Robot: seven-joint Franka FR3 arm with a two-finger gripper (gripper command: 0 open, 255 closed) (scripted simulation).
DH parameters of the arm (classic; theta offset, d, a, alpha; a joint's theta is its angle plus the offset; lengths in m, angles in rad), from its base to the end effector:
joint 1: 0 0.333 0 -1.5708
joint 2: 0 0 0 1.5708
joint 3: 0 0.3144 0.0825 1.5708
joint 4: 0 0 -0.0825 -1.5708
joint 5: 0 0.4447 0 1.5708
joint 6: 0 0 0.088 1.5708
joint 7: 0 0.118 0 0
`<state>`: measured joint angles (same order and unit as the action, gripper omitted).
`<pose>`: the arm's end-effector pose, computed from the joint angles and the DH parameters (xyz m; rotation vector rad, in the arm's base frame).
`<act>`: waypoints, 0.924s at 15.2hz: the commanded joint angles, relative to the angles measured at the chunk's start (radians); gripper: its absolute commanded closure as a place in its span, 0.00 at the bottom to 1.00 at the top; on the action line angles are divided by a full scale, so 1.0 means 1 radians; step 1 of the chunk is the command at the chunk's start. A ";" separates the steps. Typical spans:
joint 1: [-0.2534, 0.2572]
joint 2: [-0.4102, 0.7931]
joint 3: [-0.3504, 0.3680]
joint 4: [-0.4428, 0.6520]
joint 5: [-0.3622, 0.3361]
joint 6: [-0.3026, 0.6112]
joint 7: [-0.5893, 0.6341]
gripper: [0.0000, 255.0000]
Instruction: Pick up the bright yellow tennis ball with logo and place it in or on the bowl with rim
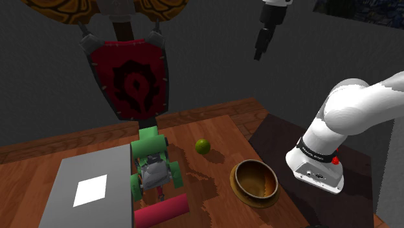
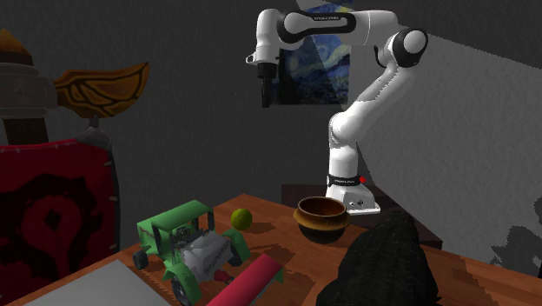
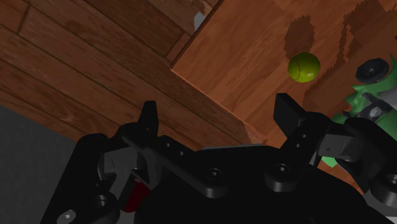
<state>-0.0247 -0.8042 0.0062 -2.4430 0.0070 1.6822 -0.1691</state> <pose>0.3730 -0.0059 0.5485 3.1306 0.2324 0.0682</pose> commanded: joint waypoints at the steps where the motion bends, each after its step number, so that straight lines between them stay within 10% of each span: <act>1: 0.000 0.000 0.000 0.000 0.000 0.000 0.000 0.00; 14: 0.081 0.071 0.194 -0.303 0.203 0.405 0.263 0.00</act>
<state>0.0457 -0.7450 0.1800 -2.7263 0.1892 2.0492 0.0697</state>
